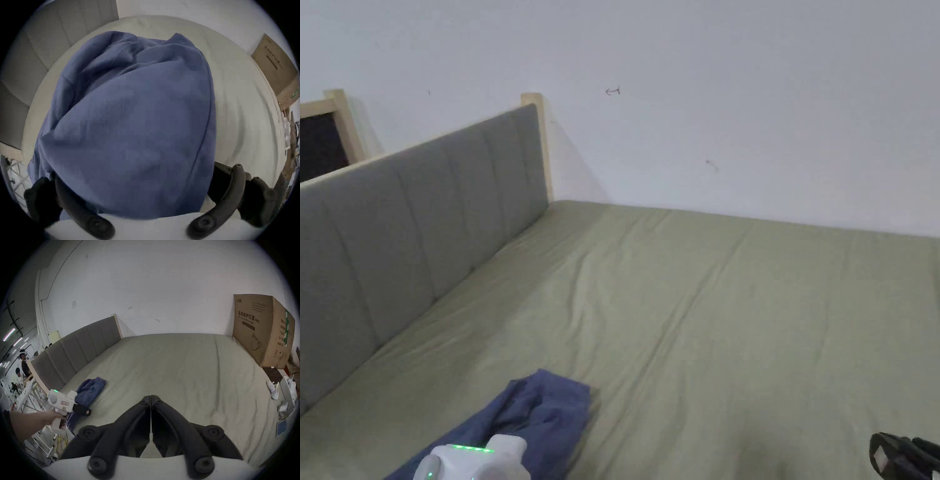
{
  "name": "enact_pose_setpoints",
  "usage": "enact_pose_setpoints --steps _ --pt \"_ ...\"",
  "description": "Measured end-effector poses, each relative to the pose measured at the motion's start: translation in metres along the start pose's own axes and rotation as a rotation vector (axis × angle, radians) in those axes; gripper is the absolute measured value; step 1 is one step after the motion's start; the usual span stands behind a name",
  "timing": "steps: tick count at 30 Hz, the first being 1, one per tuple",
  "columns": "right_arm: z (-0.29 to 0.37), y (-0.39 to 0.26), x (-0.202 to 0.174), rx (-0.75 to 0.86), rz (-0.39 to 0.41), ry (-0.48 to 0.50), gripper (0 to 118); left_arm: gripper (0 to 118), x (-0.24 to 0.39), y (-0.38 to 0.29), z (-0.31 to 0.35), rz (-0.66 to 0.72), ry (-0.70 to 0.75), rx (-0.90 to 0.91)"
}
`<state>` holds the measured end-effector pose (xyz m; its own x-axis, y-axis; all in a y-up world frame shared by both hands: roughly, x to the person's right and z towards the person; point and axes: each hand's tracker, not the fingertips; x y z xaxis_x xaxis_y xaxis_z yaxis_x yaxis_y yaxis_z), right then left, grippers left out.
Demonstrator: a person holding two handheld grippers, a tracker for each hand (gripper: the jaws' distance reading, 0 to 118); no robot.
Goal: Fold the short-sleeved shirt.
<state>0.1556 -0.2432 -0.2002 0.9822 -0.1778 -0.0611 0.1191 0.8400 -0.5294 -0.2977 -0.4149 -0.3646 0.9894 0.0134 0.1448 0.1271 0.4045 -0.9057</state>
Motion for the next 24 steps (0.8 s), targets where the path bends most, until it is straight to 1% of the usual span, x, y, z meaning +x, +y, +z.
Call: enact_pose_setpoints --steps 1,2,3,4,5,6,8,10,12,14,16,17,19,21,22,24 --pt "-0.001 0.0 0.001 0.001 -0.006 0.004 1 114 -0.004 -0.001 0.006 -0.004 -0.017 0.015" --pt "-0.002 0.0 0.002 -0.003 -0.015 0.012 1 105 -0.006 -0.004 0.015 0.0 -0.027 0.033" --pt "-0.002 0.0 0.003 -0.01 -0.02 0.018 1 87 -0.006 -0.007 0.024 0.017 -0.026 0.069" --pt "-0.003 0.0 0.003 -0.016 -0.02 0.021 1 51 -0.007 -0.01 0.034 0.033 -0.025 0.127" --pt "-0.003 0.0 0.003 -0.018 -0.015 0.023 1 8 -0.01 -0.015 0.047 0.041 -0.032 0.172" --pt "-0.002 0.001 0.002 -0.016 -0.009 0.024 1 5 -0.012 -0.02 0.059 0.046 0.005 0.197" --pt "0.002 0.001 0.001 -0.001 0.002 0.021 1 5 -0.022 -0.033 0.077 0.051 0.098 0.271" --pt "0.006 0.003 -0.001 0.008 -0.001 0.028 1 5 -0.034 -0.041 0.107 0.068 0.056 0.354" --pt "0.011 0.005 -0.002 0.012 0.001 0.046 1 5 -0.049 -0.048 0.138 0.071 0.138 0.437" --pt "0.016 0.007 -0.003 0.023 0.013 0.057 1 5 -0.058 -0.047 0.178 0.104 0.173 0.551" --pt "0.02 0.01 -0.001 0.042 0.018 0.064 1 5 -0.063 -0.042 0.22 0.1 0.216 0.692" --pt "0.022 0.012 0.0 0.057 0.015 0.064 1 5 -0.06 -0.032 0.248 0.101 0.184 0.772" --pt "0.03 0.017 0.004 0.1 -0.011 0.055 1 5 -0.044 -0.012 0.298 0.064 0.181 0.919" --pt "0.04 0.023 0.011 0.144 -0.041 0.054 1 5 -0.001 0.011 0.344 -0.023 0.125 1.002" --pt "0.046 0.027 0.014 0.163 -0.051 0.049 1 5 0.016 0.02 0.358 -0.023 0.04 1.01" --pt "0.059 0.035 0.022 0.205 -0.067 0.022 1 5 0.06 0.041 0.383 -0.106 -0.077 1.07"
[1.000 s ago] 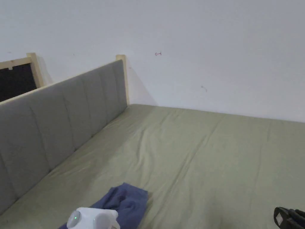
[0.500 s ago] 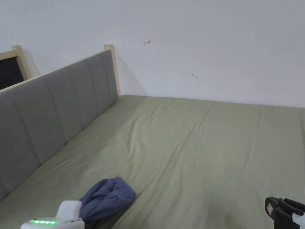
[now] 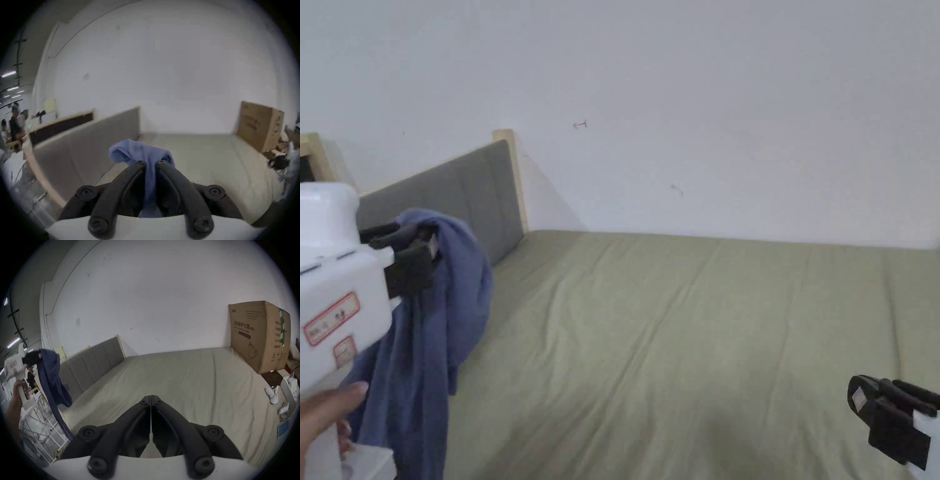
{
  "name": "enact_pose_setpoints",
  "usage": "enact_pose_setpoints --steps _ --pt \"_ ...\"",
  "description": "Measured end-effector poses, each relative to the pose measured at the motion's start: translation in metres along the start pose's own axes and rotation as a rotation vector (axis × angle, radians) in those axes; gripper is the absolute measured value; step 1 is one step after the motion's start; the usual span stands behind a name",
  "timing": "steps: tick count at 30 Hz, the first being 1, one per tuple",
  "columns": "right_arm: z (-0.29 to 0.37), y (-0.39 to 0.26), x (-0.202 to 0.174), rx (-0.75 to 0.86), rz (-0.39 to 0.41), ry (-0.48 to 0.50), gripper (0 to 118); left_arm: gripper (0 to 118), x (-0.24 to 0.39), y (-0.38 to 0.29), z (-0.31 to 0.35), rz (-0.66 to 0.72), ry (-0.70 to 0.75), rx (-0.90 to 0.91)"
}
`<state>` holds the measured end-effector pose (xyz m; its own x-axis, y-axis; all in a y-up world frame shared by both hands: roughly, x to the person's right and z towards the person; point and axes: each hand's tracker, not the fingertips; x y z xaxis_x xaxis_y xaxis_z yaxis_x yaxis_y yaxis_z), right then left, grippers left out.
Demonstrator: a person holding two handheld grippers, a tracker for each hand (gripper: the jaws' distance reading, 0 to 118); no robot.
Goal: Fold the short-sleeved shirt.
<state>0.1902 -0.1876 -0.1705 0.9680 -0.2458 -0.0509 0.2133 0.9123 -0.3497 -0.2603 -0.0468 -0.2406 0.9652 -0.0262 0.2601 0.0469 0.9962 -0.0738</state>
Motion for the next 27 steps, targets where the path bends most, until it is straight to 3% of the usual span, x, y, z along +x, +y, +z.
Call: enact_pose_setpoints --steps 5,9,13,15,18,21,22,23,24,25,26,27 --pt "0.035 0.024 0.024 0.104 -0.045 -0.091 1 5 0.106 0.046 -0.032 0.022 -0.31 0.035" --pt "0.064 0.033 0.05 0.168 -0.083 -0.173 1 5 0.19 0.041 -0.083 0.035 -0.531 -0.102" --pt "0.086 0.032 0.077 0.2 -0.119 -0.244 1 5 0.266 -0.012 -0.155 0.048 -0.645 -0.424" --pt "0.091 0.025 0.092 0.183 -0.144 -0.301 1 5 0.3 -0.069 -0.2 0.106 -0.664 -0.696" --pt "0.089 0.007 0.111 0.13 -0.169 -0.327 1 5 0.329 -0.17 -0.243 0.193 -0.609 -1.076" --pt "0.081 -0.012 0.123 0.036 -0.182 -0.36 1 6 0.339 -0.255 -0.252 0.251 -0.589 -1.308" --pt "0.078 -0.017 0.125 0.011 -0.191 -0.362 1 10 0.334 -0.274 -0.251 0.299 -0.571 -1.359" --pt "0.077 -0.02 0.127 0.003 -0.195 -0.359 1 21 0.33 -0.286 -0.247 0.354 -0.547 -1.38" --pt "0.074 -0.023 0.127 -0.005 -0.199 -0.353 1 48 0.323 -0.297 -0.243 0.42 -0.506 -1.383" --pt "0.073 -0.025 0.127 -0.013 -0.203 -0.349 1 92 0.318 -0.3 -0.241 0.467 -0.477 -1.375" --pt "0.071 -0.026 0.127 -0.024 -0.205 -0.346 1 98 0.31 -0.298 -0.236 0.49 -0.461 -1.308" --pt "0.069 -0.027 0.126 -0.03 -0.203 -0.343 1 94 0.302 -0.288 -0.231 0.51 -0.457 -1.242"
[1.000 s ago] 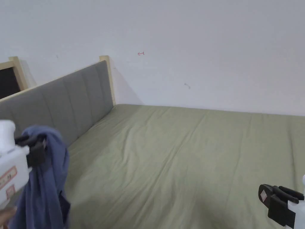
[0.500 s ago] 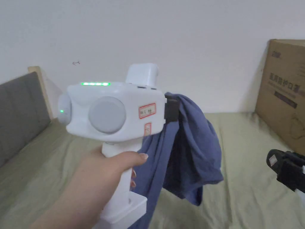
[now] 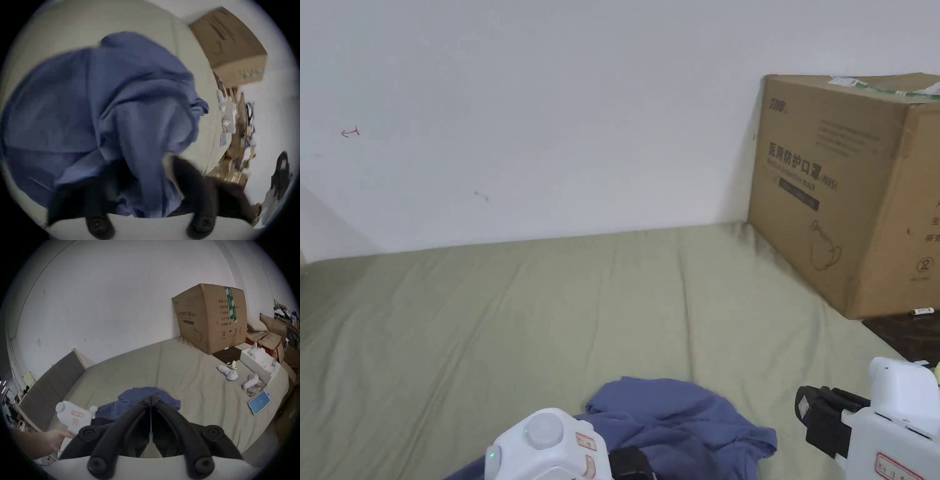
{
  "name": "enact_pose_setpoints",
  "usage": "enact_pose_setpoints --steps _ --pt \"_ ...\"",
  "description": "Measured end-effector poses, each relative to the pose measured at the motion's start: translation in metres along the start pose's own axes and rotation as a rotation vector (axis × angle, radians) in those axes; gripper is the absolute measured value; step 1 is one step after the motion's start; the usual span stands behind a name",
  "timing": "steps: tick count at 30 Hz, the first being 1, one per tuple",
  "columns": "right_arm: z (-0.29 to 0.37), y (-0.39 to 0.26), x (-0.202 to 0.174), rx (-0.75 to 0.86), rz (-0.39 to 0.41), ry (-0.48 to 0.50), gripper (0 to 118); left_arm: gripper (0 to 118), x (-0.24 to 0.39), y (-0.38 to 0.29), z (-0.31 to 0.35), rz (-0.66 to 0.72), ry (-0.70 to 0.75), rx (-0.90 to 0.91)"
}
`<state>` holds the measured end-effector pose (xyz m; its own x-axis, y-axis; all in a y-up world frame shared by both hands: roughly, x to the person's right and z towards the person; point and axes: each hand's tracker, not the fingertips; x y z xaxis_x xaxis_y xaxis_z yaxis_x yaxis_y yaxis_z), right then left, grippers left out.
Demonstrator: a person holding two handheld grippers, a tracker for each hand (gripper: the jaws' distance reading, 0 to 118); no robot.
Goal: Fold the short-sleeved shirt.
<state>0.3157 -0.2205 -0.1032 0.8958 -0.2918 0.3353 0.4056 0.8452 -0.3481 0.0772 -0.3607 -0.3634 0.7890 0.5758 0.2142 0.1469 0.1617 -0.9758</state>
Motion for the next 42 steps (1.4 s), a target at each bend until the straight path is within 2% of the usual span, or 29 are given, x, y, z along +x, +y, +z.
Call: enact_pose_setpoints --steps 5,8,12,13,14,15,16,17,19,21,24,26,29,33,35,36,37,39,40,42 --pt "-0.004 0.004 -0.012 -0.003 0.011 0.014 1 96 0.004 0.004 0.075 -0.107 -0.014 0.156" --pt "-0.001 0.011 -0.023 0.031 0.01 0.044 1 96 0.013 -0.01 0.147 -0.269 0.028 0.464" --pt "0.006 0.018 -0.039 0.142 0.048 0.071 1 94 0.008 -0.068 0.224 -0.424 0.197 0.948" --pt "0.007 0.018 -0.042 0.172 0.058 0.069 1 91 0.003 -0.081 0.233 -0.439 0.227 1.031" --pt "0.007 0.017 -0.045 0.21 0.069 0.067 1 80 -0.001 -0.094 0.241 -0.449 0.256 1.096" --pt "0.006 0.016 -0.048 0.247 0.083 0.064 1 60 -0.004 -0.102 0.249 -0.481 0.27 1.116" --pt "0.005 0.015 -0.051 0.279 0.101 0.056 1 19 -0.01 -0.108 0.252 -0.484 0.276 1.12" --pt "0.004 0.013 -0.055 0.308 0.126 0.026 1 0 -0.015 -0.114 0.254 -0.458 0.3 1.137" --pt "0.003 0.012 -0.062 0.338 0.148 -0.02 1 0 -0.025 -0.123 0.255 -0.339 0.369 1.151" --pt "0.004 0.015 -0.065 0.34 0.129 0.002 1 0 -0.039 -0.118 0.257 -0.344 0.305 1.139" --pt "0.007 0.016 -0.069 0.364 0.107 0.033 1 0 -0.043 -0.12 0.255 -0.354 0.383 1.115" --pt "0.006 0.018 -0.07 0.372 0.107 0.031 1 0 -0.048 -0.12 0.26 -0.344 0.357 1.124" --pt "0.002 0.02 -0.072 0.345 0.103 0.061 1 0 -0.057 -0.112 0.266 -0.256 0.353 1.095" --pt "-0.01 0.017 -0.075 0.276 0.127 0.072 1 0 -0.097 -0.061 0.258 -0.146 0.326 0.8" --pt "-0.018 0.013 -0.076 0.238 0.135 0.08 1 0 -0.124 -0.036 0.24 -0.086 0.379 0.644" --pt "-0.023 0.01 -0.076 0.218 0.14 0.085 1 3 -0.141 -0.024 0.225 -0.068 0.412 0.566" --pt "-0.028 0.007 -0.076 0.196 0.146 0.086 1 28 -0.155 -0.016 0.213 -0.052 0.44 0.515" --pt "-0.039 0.001 -0.077 0.147 0.17 0.085 1 106 -0.183 -0.007 0.189 -0.001 0.478 0.467" --pt "-0.043 -0.002 -0.078 0.131 0.182 0.083 1 115 -0.195 -0.005 0.176 0.03 0.481 0.424" --pt "-0.053 -0.007 -0.079 0.099 0.199 0.079 1 111 -0.213 -0.001 0.154 0.053 0.468 0.38"
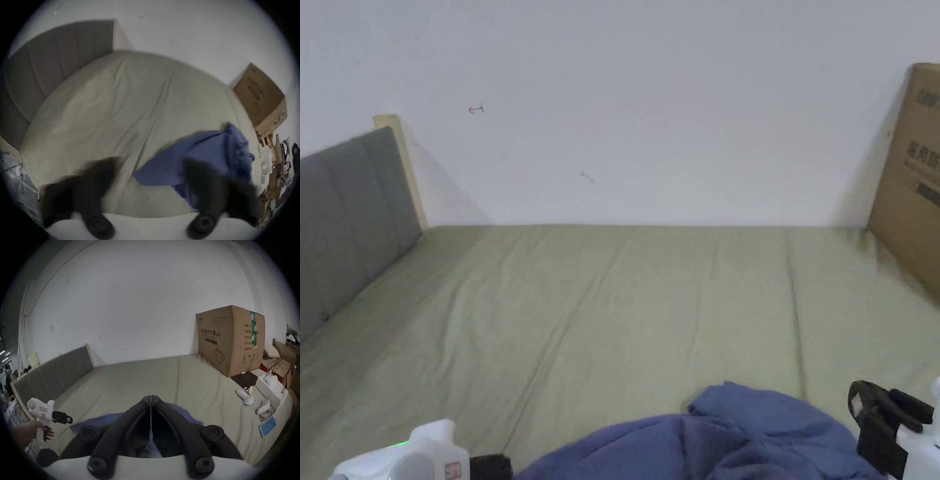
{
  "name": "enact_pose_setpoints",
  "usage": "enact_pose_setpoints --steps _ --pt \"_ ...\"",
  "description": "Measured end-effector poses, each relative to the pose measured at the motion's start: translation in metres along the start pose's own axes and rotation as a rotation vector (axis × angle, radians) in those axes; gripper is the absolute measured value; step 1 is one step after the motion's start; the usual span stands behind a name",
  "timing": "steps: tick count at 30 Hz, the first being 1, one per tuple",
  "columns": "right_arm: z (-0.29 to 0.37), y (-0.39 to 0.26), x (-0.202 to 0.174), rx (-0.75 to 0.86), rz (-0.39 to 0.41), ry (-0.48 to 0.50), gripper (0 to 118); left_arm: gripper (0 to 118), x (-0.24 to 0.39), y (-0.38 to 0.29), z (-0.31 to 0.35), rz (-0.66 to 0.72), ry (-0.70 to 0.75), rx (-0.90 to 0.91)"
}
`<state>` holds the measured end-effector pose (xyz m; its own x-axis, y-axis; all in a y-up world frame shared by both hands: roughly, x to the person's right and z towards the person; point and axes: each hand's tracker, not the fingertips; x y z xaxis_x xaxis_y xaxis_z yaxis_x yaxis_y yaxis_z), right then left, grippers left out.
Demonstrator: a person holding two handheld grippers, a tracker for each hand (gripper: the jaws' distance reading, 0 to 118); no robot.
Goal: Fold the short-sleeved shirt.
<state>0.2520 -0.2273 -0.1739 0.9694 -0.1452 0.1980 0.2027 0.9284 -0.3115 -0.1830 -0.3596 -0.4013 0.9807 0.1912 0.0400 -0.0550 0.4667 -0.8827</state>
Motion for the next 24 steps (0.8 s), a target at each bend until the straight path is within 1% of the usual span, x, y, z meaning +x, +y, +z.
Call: enact_pose_setpoints --steps 1,3,5,6,7,8,9,10,12,13,14,15,16,17,18,19,20,22,24 --pt "-0.004 -0.002 -0.001 -0.013 0.002 0.001 1 111 0.0 0.0 -0.012 -0.01 0.019 -0.024" --pt "-0.012 -0.006 -0.001 -0.046 0.001 0.007 1 111 0.004 -0.007 -0.033 -0.059 0.02 0.002" --pt "-0.021 -0.009 -0.001 -0.067 0.001 0.012 1 104 0.014 -0.014 -0.048 -0.115 0.011 -0.045" --pt "-0.027 -0.009 0.0 -0.08 0.002 0.011 1 101 0.022 -0.019 -0.049 -0.153 0.038 -0.057" --pt "-0.033 -0.009 0.001 -0.089 0.003 0.011 1 101 0.029 -0.024 -0.041 -0.208 0.098 0.01" --pt "-0.039 -0.008 0.002 -0.099 0.002 0.014 1 87 0.032 -0.027 -0.027 -0.222 0.051 0.071" --pt "-0.047 -0.006 0.005 -0.105 0.0 0.018 1 58 0.036 -0.028 -0.017 -0.212 -0.001 0.117" --pt "-0.054 -0.004 0.006 -0.108 -0.003 0.02 1 1 0.034 -0.026 -0.011 -0.195 -0.048 0.126" --pt "-0.078 0.004 0.013 -0.127 -0.021 0.045 1 1 0.03 -0.033 0.009 -0.13 -0.173 0.153" --pt "-0.091 0.008 0.016 -0.142 -0.033 0.07 1 1 0.03 -0.033 0.016 -0.122 -0.201 0.164" --pt "-0.111 0.015 0.019 -0.17 -0.043 0.095 1 1 0.029 -0.029 0.026 -0.126 -0.179 0.193" --pt "-0.134 0.021 0.021 -0.217 -0.039 0.091 1 1 0.028 -0.026 0.037 -0.137 -0.149 0.229" --pt "-0.155 0.026 0.022 -0.252 -0.038 0.078 4 1 0.026 -0.025 0.046 -0.138 -0.146 0.258" --pt "-0.182 0.031 0.023 -0.302 -0.043 0.062 23 1 0.023 -0.025 0.056 -0.125 -0.161 0.292" --pt "-0.214 0.032 0.026 -0.385 -0.047 0.071 61 1 0.021 -0.02 0.066 -0.114 -0.187 0.323" --pt "-0.242 0.033 0.029 -0.485 -0.049 0.081 105 1 0.019 -0.015 0.072 -0.106 -0.207 0.341" --pt "-0.273 0.029 0.031 -0.586 -0.028 0.071 109 1 0.016 -0.015 0.079 -0.106 -0.21 0.345" --pt "-0.317 0.02 0.032 -0.687 0.032 0.013 108 1 0.015 -0.011 0.086 -0.116 -0.193 0.348" --pt "-0.362 0.004 0.037 -0.857 0.1 -0.042 108 1 0.012 -0.01 0.09 -0.128 -0.176 0.342"
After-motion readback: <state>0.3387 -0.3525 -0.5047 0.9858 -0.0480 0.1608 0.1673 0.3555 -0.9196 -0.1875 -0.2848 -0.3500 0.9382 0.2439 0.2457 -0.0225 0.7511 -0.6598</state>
